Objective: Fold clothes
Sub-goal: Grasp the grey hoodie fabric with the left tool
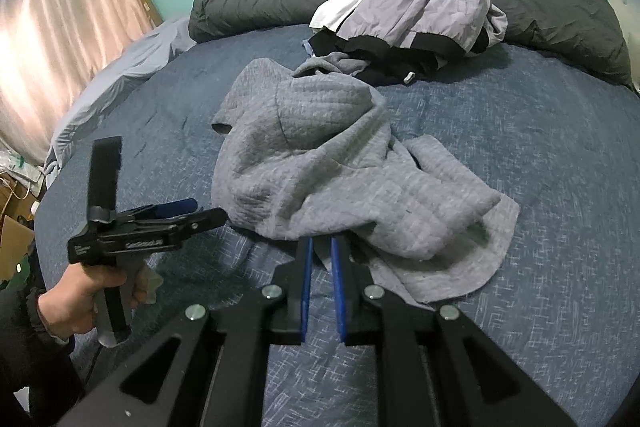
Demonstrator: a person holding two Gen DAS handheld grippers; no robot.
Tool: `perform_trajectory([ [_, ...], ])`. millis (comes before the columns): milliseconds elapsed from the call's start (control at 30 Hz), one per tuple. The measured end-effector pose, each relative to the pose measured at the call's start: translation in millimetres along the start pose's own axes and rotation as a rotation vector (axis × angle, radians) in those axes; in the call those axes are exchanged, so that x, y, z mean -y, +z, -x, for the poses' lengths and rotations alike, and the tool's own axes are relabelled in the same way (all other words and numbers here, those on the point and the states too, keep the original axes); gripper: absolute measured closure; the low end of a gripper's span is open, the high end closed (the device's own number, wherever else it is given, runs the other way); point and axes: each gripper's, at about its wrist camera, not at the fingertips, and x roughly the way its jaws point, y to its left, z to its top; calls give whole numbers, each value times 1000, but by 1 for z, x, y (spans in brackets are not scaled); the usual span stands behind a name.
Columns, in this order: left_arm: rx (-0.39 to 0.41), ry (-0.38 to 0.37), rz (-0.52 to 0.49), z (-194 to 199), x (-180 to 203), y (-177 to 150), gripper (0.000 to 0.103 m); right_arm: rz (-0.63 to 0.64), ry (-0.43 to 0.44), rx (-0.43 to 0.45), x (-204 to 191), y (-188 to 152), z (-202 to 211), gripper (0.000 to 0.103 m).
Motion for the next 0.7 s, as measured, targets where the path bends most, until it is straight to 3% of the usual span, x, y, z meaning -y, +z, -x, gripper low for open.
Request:
perform_trajectory([
  [67,-16,-7,-7,-6,2,1,22,-2,2,2,2,-1,0,92],
  [100,-20,-15,-12,-7,3,1,32,-4,2,3,3,-1,0,92],
  [367,-42,-113,-26,-13,11,2,55,-22,-1,4,11,-7,0,92],
  [433,-42,-118,-31,-13,11,2,64,-32,-3,5,14,-9,0,92],
  [467,-46,-116,-31,-13,11,2,76,-39,-4,6,16,-9,0,92],
  [500,-47,-115,-33,-12,10,2,80,-45,-5,6,17,-9,0,92],
  [700,-46,-107,-56,-3,9,3,90,-70,-6,14,22,-10,1,92],
])
